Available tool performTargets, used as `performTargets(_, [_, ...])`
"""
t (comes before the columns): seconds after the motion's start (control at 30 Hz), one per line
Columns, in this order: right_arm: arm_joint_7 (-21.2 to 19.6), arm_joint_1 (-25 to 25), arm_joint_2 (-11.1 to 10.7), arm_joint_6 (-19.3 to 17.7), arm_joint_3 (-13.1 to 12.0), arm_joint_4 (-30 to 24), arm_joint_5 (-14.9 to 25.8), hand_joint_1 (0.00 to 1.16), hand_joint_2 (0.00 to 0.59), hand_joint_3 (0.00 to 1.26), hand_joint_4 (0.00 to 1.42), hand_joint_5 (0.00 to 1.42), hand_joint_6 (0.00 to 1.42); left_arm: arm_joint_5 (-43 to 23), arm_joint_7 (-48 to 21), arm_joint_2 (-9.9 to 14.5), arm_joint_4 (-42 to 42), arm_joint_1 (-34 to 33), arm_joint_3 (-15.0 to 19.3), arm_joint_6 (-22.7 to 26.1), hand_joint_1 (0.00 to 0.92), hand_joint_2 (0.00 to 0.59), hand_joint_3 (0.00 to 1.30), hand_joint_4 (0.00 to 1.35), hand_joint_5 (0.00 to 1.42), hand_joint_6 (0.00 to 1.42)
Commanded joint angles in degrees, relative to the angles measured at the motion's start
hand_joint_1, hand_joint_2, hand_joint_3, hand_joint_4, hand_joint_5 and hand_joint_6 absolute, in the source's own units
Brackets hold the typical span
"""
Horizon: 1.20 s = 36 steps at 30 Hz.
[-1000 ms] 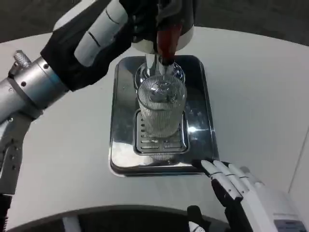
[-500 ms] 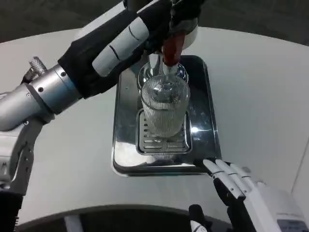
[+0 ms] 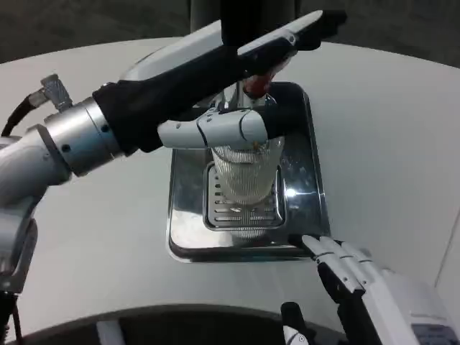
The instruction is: Grasp the cup under the faucet to collect the drink, then remove the cup.
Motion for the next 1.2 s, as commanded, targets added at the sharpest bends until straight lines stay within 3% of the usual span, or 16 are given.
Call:
performTargets(0.03, [0.6, -0.2, 1.9, 1.4, 1.2, 0.9, 0.4, 0.38, 0.509, 0.17, 0.13, 0.14, 0.18, 3.7, 0.9, 1.6, -1.1, 1.5, -1.3, -5.6, 0.000, 0.147, 0.00, 0.00, 0.04, 0.04])
performTargets(0.2, [1.2, -1.1, 2.7, 3.2, 1.0, 1.5, 1.3, 0.39, 0.478, 0.14, 0.11, 0.12, 0.18, 5.7, 2.4, 2.3, -1.4, 2.2, -1.6, -9.3, 0.000, 0.147, 0.00, 0.00, 0.04, 0.04])
performTargets(0.43, [1.8, -5.2, 4.9, 6.7, 0.1, 3.0, 2.5, 0.42, 0.397, 0.06, 0.07, 0.08, 0.17, 6.6, 3.9, 3.2, -3.7, 4.2, -1.6, -9.6, 0.000, 0.150, 0.00, 0.00, 0.04, 0.04])
performTargets(0.6, [3.4, -11.5, 6.9, 10.2, -1.4, 5.7, 4.3, 0.46, 0.347, 0.02, 0.02, 0.04, 0.15, 7.2, 4.8, 3.6, -4.1, 4.8, -1.8, -10.4, 0.000, 0.151, 0.00, 0.00, 0.04, 0.03])
performTargets(0.73, [3.6, -16.4, 8.0, 12.8, -3.2, 8.4, 8.3, 0.48, 0.314, 0.00, 0.00, 0.00, 0.12, 7.1, 5.3, 3.7, -4.5, 5.1, -1.7, -10.4, 0.000, 0.152, 0.00, 0.00, 0.04, 0.03])
performTargets(1.0, [1.7, -23.1, 8.8, 15.4, -4.4, 12.6, 12.9, 0.50, 0.276, 0.00, 0.00, 0.00, 0.11, 6.9, 6.0, 3.6, -4.3, 5.1, -1.6, -10.2, 0.000, 0.157, 0.00, 0.00, 0.03, 0.03])
performTargets(1.2, [1.3, -28.7, 7.2, 15.6, -4.9, 16.1, 14.6, 0.50, 0.269, 0.00, 0.00, 0.00, 0.11, 6.8, 6.2, 3.6, -4.1, 5.2, -1.7, -10.3, 0.000, 0.157, 0.00, 0.00, 0.03, 0.03])
